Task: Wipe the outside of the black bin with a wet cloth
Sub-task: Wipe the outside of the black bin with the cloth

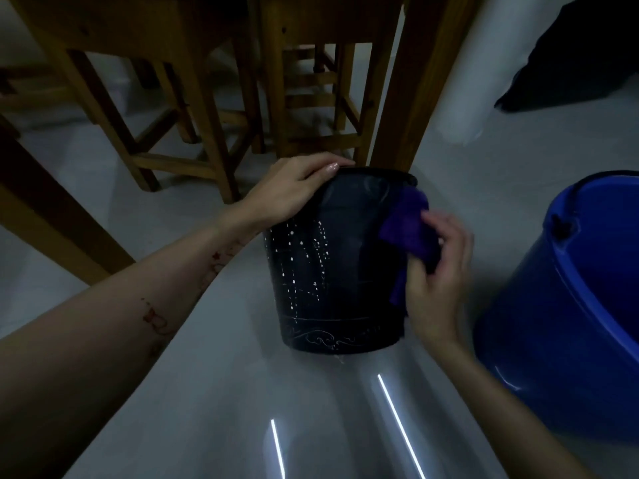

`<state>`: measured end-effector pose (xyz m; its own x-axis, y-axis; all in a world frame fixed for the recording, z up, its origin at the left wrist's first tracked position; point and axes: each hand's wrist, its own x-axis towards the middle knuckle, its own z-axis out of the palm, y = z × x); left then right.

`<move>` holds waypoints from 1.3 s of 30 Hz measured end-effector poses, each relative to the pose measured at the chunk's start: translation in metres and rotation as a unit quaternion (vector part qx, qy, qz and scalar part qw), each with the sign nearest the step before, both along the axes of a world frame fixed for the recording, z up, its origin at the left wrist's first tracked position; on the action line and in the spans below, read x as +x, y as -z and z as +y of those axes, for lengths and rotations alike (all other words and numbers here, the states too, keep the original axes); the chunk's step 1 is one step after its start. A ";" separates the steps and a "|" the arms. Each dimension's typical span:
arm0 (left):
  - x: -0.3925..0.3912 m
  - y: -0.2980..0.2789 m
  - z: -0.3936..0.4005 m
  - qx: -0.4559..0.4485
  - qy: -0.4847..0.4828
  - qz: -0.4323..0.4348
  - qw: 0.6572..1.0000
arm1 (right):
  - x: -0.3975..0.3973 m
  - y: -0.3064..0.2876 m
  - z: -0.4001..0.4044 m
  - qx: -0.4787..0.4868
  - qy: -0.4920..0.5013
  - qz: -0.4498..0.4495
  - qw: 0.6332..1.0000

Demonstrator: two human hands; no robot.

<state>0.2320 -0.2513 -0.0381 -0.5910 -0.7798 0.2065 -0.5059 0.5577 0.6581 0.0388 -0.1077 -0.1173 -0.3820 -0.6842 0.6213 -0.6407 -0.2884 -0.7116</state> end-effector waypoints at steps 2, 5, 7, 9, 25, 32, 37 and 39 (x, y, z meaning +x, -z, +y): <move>-0.008 -0.003 0.004 0.007 0.014 0.026 1.000 | 0.003 -0.008 -0.022 0.054 0.003 0.037 0.998; -0.014 -0.001 0.006 0.023 0.008 0.060 0.998 | 0.012 0.008 -0.032 0.117 -0.023 0.168 0.979; -0.017 0.003 0.005 0.026 0.002 0.078 0.997 | 0.015 0.017 -0.029 0.118 -0.025 0.207 0.971; -0.020 0.005 0.005 0.017 0.001 0.088 0.996 | 0.018 0.022 -0.025 0.093 -0.020 0.246 0.965; -0.025 0.001 0.004 0.031 0.001 0.086 0.996 | -0.011 0.042 0.019 -0.018 0.026 0.283 0.959; -0.033 0.000 0.007 0.042 0.009 0.077 0.996 | 0.013 0.024 -0.031 -0.011 0.034 0.275 0.961; -0.034 -0.005 0.011 0.060 0.000 0.064 0.996 | 0.018 0.049 -0.001 -0.061 -0.020 0.391 0.918; -0.035 -0.007 0.012 0.051 -0.002 0.050 0.997 | 0.015 0.066 0.017 -0.064 -0.057 0.431 0.898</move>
